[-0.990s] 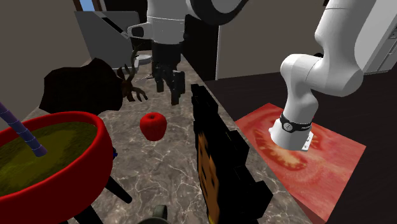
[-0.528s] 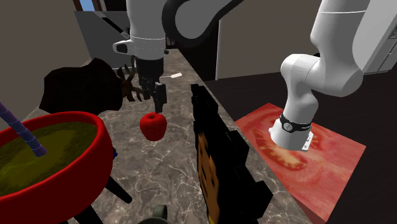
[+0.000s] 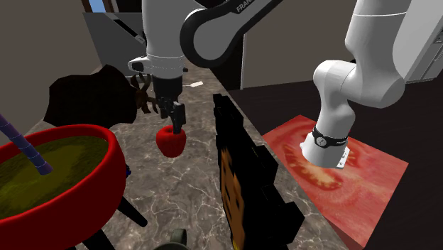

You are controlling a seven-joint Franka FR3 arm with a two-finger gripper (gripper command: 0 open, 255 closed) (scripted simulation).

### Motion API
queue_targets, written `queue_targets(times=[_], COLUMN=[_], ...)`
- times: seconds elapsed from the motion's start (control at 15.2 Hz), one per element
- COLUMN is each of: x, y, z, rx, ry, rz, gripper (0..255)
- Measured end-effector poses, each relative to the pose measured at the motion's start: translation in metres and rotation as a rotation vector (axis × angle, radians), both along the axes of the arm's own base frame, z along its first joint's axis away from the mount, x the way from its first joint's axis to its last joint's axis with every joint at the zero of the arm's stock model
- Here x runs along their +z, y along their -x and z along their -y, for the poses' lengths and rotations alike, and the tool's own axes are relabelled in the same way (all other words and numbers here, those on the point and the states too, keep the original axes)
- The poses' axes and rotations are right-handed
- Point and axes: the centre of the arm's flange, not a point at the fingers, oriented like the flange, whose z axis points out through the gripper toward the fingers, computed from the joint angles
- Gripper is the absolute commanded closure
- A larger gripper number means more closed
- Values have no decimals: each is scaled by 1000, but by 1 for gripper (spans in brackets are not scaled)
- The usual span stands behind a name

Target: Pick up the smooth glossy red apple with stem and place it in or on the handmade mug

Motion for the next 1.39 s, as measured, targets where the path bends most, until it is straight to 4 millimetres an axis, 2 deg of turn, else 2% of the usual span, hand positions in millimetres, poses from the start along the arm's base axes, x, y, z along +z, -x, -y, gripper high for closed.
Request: queue_targets(times=[0.2,0.26,0.92,1.39], x=[0,0,0,32], y=[0,0,0,-1], z=[0,0,0,0], rx=[0,0,0,0], ry=[0,0,0,0], rz=[0,0,0,1], gripper=[0,255,255,255])
